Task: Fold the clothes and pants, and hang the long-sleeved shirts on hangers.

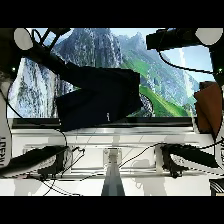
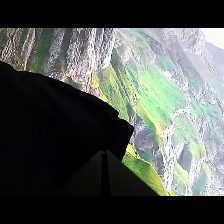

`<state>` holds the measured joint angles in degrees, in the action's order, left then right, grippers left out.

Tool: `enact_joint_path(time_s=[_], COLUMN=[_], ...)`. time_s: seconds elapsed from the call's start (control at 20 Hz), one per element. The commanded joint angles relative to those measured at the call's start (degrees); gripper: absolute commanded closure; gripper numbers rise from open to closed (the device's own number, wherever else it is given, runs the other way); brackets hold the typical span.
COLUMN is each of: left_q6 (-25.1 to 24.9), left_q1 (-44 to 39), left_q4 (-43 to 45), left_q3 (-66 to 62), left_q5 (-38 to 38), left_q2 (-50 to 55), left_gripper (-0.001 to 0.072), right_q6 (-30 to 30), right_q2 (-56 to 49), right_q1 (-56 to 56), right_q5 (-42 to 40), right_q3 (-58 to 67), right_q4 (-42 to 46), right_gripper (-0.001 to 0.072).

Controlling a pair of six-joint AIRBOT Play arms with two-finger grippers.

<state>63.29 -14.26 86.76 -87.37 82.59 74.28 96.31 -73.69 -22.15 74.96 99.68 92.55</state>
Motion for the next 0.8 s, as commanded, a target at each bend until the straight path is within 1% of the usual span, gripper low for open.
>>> enact_joint_path(time_s=[0.0, 0.45, 0.55, 0.65, 0.75], left_q6=[-0.02, -0.02, -0.02, -0.02, -0.02], left_q1=[0.04, 0.04, 0.04, 0.04, 0.04], left_q4=[0.02, 0.02, 0.02, 0.02, 0.02], left_q3=[-0.02, -0.02, -0.02, -0.02, -0.02], left_q5=[0.0, 0.0, 0.0, -0.02, -0.02], left_q2=[-0.04, -0.04, -0.04, -0.04, -0.04], left_gripper=[0.07, 0.07, 0.07, 0.07, 0.07], right_q6=[0.0, 0.07, -0.44, -8.87, -17.18], right_q2=[0.04, 0.04, 0.04, -0.2, -1.09], right_q1=[-0.04, -0.04, 0.02, 1.77, 5.31], right_q5=[0.0, -0.04, -3.04, -4.85, -2.99], right_q3=[0.02, 0.02, 0.02, 0.0, -0.11], right_q4=[-0.02, -0.07, 0.83, 2.64, 2.78], right_gripper=[0.0682, 0.0682, 0.0682, 0.0683, 0.0682])
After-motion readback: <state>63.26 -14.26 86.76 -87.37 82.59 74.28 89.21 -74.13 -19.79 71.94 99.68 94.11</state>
